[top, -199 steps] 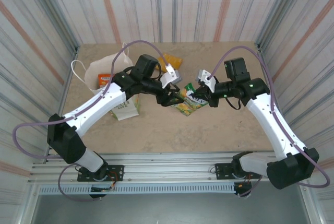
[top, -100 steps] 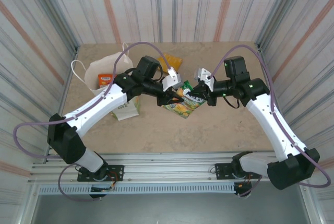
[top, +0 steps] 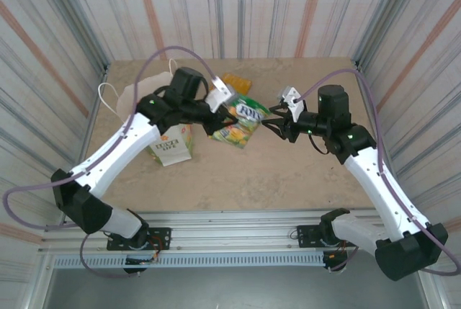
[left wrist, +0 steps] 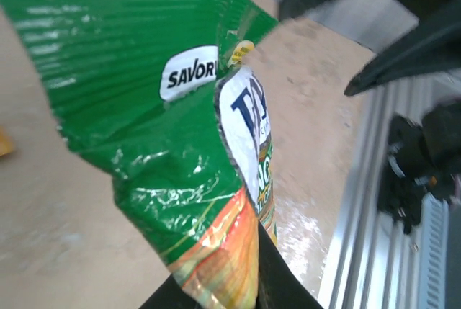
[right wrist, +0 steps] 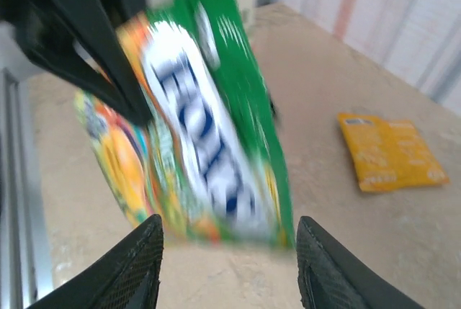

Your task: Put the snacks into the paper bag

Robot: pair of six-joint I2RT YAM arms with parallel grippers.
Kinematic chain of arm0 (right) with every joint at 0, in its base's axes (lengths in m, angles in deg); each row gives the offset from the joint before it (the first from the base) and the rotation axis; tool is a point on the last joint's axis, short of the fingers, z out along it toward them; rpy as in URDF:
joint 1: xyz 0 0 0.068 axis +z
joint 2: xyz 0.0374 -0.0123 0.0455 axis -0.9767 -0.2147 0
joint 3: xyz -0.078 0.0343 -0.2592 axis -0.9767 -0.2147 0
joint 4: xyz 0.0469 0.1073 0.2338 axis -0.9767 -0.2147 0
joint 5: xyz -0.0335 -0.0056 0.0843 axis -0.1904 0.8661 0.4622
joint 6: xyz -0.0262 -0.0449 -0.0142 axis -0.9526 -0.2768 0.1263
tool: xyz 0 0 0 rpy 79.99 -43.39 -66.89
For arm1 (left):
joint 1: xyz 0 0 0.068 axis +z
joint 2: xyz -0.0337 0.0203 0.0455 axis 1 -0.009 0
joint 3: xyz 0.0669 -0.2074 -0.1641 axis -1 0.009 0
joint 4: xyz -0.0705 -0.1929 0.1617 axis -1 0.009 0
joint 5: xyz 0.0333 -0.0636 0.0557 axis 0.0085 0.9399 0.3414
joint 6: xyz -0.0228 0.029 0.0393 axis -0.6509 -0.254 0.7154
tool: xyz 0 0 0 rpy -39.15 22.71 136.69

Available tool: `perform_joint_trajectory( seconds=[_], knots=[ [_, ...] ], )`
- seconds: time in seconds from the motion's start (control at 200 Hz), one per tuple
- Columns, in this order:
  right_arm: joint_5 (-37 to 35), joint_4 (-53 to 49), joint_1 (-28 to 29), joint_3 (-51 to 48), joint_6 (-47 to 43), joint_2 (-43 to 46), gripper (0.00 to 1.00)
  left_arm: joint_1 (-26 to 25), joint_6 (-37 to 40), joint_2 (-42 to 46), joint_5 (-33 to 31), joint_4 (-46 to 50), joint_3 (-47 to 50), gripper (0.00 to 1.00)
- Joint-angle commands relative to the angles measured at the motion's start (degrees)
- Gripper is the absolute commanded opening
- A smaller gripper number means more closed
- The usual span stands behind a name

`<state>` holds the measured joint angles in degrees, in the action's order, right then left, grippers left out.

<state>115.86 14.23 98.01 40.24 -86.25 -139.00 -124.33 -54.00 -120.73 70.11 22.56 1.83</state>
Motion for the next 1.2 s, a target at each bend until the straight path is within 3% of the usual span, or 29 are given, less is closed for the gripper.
perform_joint_trajectory(
  seconds=[0.0,0.286,0.471,0.812,1.198],
  knots=[
    [-7.0,4.2,0.4,-1.9,9.4,-0.3,0.52,4.0,-8.2,6.1,-5.6,4.3,-5.6,0.07],
    [-8.8,4.7,3.5,-1.6,14.6,-5.8,0.54,18.5,-13.7,12.2,-16.6,10.5,-12.1,0.0],
    [-9.7,2.6,6.3,0.8,14.7,-10.7,0.54,28.7,-17.8,15.2,-15.9,10.3,-12.6,0.0],
    [-9.1,0.4,7.9,5.0,16.1,-17.2,0.54,35.4,-18.4,14.6,-18.1,12.4,-9.8,0.03],
    [-8.9,-2.9,8.0,7.0,17.9,-19.7,0.54,35.7,-18.0,5.3,-15.4,25.0,-14.0,0.06]
  ],
)
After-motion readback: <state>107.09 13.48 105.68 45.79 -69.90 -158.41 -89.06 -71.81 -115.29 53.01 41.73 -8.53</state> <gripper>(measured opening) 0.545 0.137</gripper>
